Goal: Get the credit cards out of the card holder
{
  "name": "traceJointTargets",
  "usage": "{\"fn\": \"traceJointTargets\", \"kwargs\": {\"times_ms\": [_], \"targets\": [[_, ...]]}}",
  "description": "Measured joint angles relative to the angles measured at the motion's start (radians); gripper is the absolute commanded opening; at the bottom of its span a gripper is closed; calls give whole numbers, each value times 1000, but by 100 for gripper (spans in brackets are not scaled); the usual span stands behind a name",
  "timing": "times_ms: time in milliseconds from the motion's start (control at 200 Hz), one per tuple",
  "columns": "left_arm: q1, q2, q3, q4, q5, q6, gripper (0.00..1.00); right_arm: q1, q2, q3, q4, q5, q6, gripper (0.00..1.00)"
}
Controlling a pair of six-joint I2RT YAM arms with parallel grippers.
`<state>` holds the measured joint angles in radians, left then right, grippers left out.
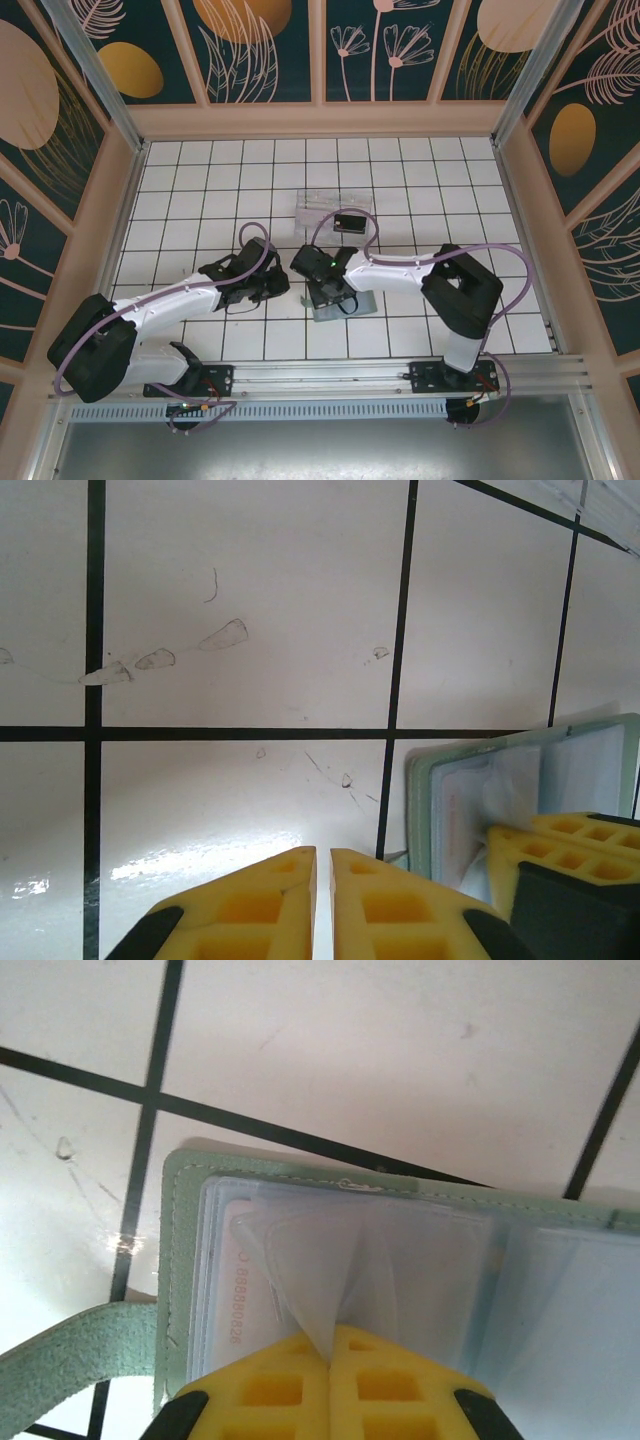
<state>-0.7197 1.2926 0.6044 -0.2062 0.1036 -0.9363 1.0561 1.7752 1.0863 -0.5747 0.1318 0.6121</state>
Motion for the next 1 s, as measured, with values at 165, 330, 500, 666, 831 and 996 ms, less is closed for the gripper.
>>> {"fn": "traceJointTargets", "kwargs": {"times_ms": [165, 330, 500, 666, 831, 996], "targets": [[0, 0, 0, 0, 0, 0, 13, -28, -59, -37, -8, 1, 0, 0], [0, 8, 0, 0, 1, 2, 13, -72, -154, -94, 0, -10, 0, 0], [0, 26, 5, 0, 1, 11, 13, -137, -242, -173, 19, -34, 1, 6], [0, 32, 15, -4, 1, 16, 13, -195, -305, -235, 17, -28, 22, 21], [0, 37, 21, -7, 2, 19, 12, -239, -336, -259, -21, 19, 48, 27], [0, 43, 30, -8, 4, 19, 12, -295, -365, -297, -58, 68, 91, 29]]}}
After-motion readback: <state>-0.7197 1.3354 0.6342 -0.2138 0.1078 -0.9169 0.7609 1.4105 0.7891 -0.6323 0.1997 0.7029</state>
